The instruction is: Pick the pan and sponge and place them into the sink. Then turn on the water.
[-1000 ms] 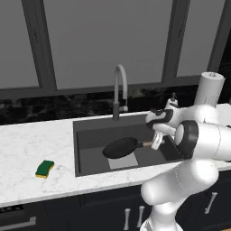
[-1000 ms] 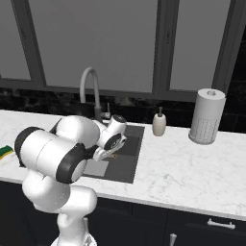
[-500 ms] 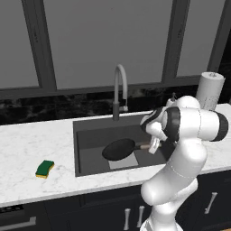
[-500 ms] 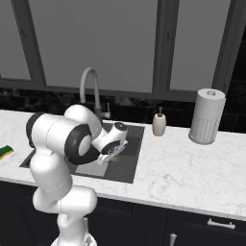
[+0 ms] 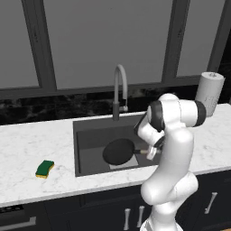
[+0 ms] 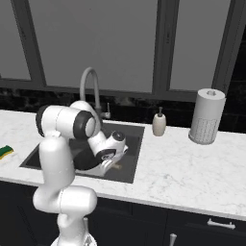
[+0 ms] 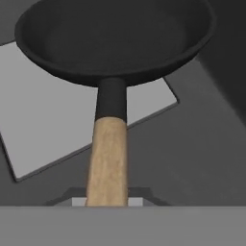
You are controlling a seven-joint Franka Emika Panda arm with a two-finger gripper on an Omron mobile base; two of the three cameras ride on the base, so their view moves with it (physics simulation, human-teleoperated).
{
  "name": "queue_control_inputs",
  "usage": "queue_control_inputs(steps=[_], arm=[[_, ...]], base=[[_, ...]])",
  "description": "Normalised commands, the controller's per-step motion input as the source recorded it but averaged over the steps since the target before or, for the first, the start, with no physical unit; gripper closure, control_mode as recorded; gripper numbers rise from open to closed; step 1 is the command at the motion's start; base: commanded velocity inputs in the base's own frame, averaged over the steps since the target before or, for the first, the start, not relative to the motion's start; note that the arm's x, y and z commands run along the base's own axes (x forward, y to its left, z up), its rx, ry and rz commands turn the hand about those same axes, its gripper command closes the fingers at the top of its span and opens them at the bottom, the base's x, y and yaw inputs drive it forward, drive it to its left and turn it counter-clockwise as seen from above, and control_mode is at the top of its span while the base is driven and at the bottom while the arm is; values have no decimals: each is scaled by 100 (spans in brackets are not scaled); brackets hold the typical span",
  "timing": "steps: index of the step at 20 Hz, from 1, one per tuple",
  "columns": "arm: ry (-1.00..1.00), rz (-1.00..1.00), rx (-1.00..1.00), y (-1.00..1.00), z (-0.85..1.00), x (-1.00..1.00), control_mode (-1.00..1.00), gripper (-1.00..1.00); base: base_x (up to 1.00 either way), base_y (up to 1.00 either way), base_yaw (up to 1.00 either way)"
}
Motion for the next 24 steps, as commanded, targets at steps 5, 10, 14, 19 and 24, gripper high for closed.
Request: queue_control_inputs(steps=[5, 10, 14, 19, 24], arm=[[-4, 0, -12, 12, -45, 45, -100, 100], [-5, 0, -11, 12, -43, 47, -100, 100], [-8, 0, -11, 14, -38, 34, -100, 100], [-17, 0, -5, 9, -4, 12, -100, 100], [-30, 0, 0, 6, 26, 0, -100, -100]], base=[[0, 0, 0], [0, 0, 0], [0, 0, 0], [0, 0, 0], [0, 0, 0]])
